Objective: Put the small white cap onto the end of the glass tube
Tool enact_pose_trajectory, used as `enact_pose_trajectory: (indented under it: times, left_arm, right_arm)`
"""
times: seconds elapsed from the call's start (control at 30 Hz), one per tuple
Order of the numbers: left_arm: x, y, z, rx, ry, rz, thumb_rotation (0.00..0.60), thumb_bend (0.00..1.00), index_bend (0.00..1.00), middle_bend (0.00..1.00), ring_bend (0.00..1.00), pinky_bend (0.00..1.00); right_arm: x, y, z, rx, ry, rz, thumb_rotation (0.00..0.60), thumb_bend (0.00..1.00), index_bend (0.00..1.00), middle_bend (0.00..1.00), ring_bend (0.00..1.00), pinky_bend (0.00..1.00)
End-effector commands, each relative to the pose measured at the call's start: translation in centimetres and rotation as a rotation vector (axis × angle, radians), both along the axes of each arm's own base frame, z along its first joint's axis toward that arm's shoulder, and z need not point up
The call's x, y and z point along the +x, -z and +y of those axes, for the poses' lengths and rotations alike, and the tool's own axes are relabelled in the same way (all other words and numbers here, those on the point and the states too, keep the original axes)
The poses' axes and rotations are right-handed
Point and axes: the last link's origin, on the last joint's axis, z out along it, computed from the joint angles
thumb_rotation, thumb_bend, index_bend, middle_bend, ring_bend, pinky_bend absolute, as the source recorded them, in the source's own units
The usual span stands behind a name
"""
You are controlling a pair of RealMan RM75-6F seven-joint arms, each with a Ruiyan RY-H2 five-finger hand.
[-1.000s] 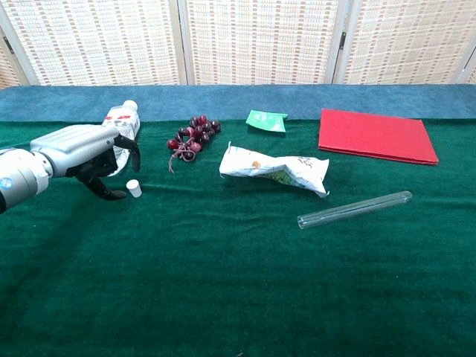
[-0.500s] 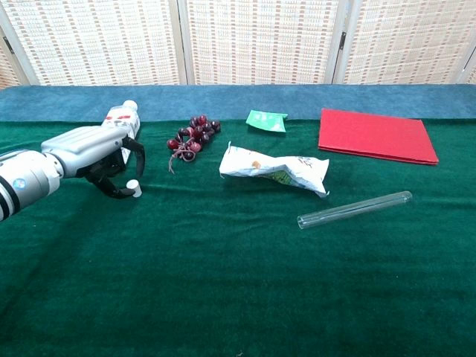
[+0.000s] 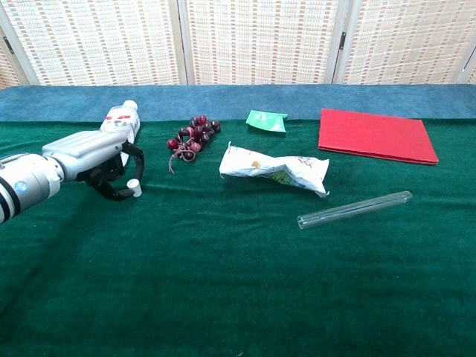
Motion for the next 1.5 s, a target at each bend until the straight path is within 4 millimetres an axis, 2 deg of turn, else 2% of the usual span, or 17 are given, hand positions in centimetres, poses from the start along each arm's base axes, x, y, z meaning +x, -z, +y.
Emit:
enact_pose_trajectory:
  times: [0.03, 0.37, 0.57, 0.67, 0.87, 1.03, 1.17, 1.3, 1.5]
  left_arm:
    - [0.1, 0.0, 0.1, 0.0, 0.0, 0.0, 0.6, 0.42, 0.53, 1.0, 0.87, 0.86]
    - [0.0, -0.3, 0.0, 0.003, 0.001, -0.008, 0.6, 0.44, 0.61, 1.0, 0.87, 0.86]
    - [0.3, -2.6, -0.8, 0.021, 0.016, -0.067, 0.6, 0.45, 0.63, 1.0, 0.87, 0.86]
    - [0.4, -4.1, -1.4, 0.036, 0.029, -0.083, 0.6, 0.45, 0.64, 1.0, 0.87, 0.86]
    - [0.7, -6.5, -3.0, 0.061, 0.042, -0.121, 0.6, 0.45, 0.65, 1.0, 0.87, 0.86]
    - [0.7, -7.4, -4.2, 0.065, 0.046, -0.137, 0.6, 0.45, 0.65, 1.0, 0.87, 0.86]
    - [0.6, -7.7, -4.8, 0.065, 0.036, -0.14, 0.6, 0.45, 0.65, 1.0, 0.87, 0.86]
    - [0.1, -7.9, -5.3, 0.068, 0.017, -0.143, 0.6, 0.44, 0.65, 1.0, 0.87, 0.86]
    - [-0.4, -8.2, -5.6, 0.07, -0.009, -0.147, 0.6, 0.44, 0.65, 1.0, 0.87, 0.87]
  right_arm:
    - [0.0, 0.0, 0.0, -0.001, 0.0, 0.001, 0.6, 0.7, 0.22, 0.24, 0.33, 0.28]
    - [0.2, 0.0, 0.0, 0.001, -0.003, 0.001, 0.6, 0.7, 0.22, 0.25, 0.34, 0.28]
    - [0.8, 0.2, -0.2, 0.027, -0.031, 0.026, 0.6, 0.7, 0.22, 0.29, 0.37, 0.3]
    - [1.6, 0.6, -0.8, 0.055, -0.063, 0.048, 0.6, 0.7, 0.22, 0.37, 0.45, 0.42]
    - [3.6, 2.6, -2.8, 0.155, -0.141, 0.102, 0.6, 0.7, 0.26, 0.63, 0.74, 0.77]
    - [4.8, 5.0, -5.1, 0.243, -0.174, 0.139, 0.6, 0.61, 0.36, 0.84, 0.93, 0.95]
    - [5.7, 6.9, -6.6, 0.307, -0.194, 0.164, 0.6, 0.55, 0.42, 0.91, 1.0, 1.0]
    - [6.7, 9.4, -8.0, 0.374, -0.217, 0.196, 0.6, 0.51, 0.47, 0.96, 1.0, 1.0]
    - [7.5, 12.0, -9.1, 0.432, -0.237, 0.251, 0.6, 0.49, 0.47, 0.99, 1.0, 1.0]
